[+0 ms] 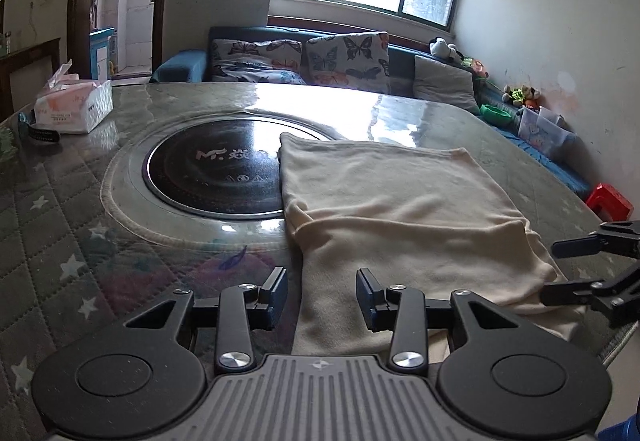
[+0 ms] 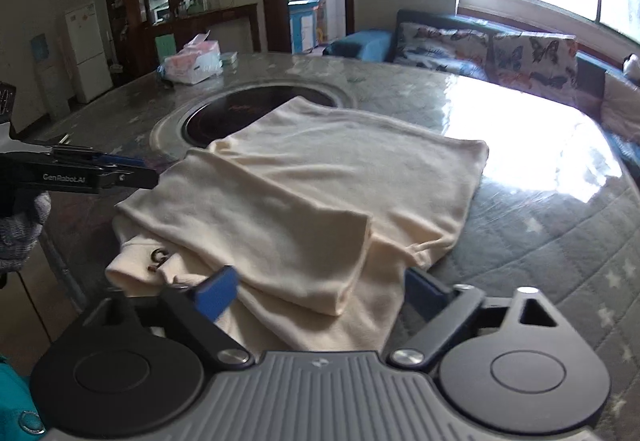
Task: Fold clothes
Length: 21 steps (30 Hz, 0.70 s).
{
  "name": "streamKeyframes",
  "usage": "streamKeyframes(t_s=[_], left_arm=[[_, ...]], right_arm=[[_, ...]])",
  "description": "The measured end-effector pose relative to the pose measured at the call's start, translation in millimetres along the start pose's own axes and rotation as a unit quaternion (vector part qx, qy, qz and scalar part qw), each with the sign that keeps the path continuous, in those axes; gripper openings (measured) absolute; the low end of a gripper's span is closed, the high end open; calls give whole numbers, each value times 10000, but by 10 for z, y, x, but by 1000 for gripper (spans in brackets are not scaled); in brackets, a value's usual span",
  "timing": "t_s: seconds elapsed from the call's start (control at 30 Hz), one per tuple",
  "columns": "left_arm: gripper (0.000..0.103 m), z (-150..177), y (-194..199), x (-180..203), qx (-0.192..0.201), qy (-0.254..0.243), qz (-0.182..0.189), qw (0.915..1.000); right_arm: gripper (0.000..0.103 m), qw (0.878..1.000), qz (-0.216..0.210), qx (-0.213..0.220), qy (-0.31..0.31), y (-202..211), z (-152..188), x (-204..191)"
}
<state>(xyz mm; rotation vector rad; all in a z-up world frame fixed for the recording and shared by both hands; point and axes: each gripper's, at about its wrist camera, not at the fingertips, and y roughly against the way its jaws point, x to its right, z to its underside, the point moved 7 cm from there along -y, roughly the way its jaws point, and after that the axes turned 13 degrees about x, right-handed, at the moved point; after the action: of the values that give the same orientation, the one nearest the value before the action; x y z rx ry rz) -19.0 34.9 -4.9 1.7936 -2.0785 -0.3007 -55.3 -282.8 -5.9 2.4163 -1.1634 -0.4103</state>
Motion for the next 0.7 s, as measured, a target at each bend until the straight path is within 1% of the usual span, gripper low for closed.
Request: streamKeyframes(t_s=[0.07, 0.1, 0.17, 0.2, 0.27, 0.33, 0.37, 0.4, 0.5, 0.7], left_arm=[[41, -9, 3, 16, 16, -50, 18, 10000], [41, -13, 4, 24, 24, -72, 26, 10000], [41, -25, -5, 22, 29, -81, 29, 10000], [41, -29, -11, 19, 29, -87, 31, 10000], [41, -25, -25, 22, 17, -113, 38, 9999], [41, -10, -42, 41, -11, -139, 71, 9999], [41, 1, -50, 56, -27, -170, 90, 9998], [41, 11, -58, 69, -47, -199, 111, 9997], [41, 52, -86, 91, -128, -303, 163, 9993], [42, 71, -67, 70, -202, -554, 297, 9978]], right_arm=[[61, 9998, -74, -51, -149, -28, 12, 5], [60, 9998, -89, -55, -192, -32, 8, 9], [50, 9997, -93, -42, -238, -30, -12, 17], [47, 9996, -92, -57, -257, -29, -16, 19], [35, 9995, -69, -124, -279, -27, -14, 22], [27, 9993, -49, -165, -332, -21, -5, 44], [18, 9992, -43, -180, -364, -18, -1, 56], [13, 9990, -37, -195, -397, -14, 4, 68], [6, 9988, -43, -206, -432, 13, -15, 77], [5, 9996, -104, -60, -255, 183, -153, 20]])
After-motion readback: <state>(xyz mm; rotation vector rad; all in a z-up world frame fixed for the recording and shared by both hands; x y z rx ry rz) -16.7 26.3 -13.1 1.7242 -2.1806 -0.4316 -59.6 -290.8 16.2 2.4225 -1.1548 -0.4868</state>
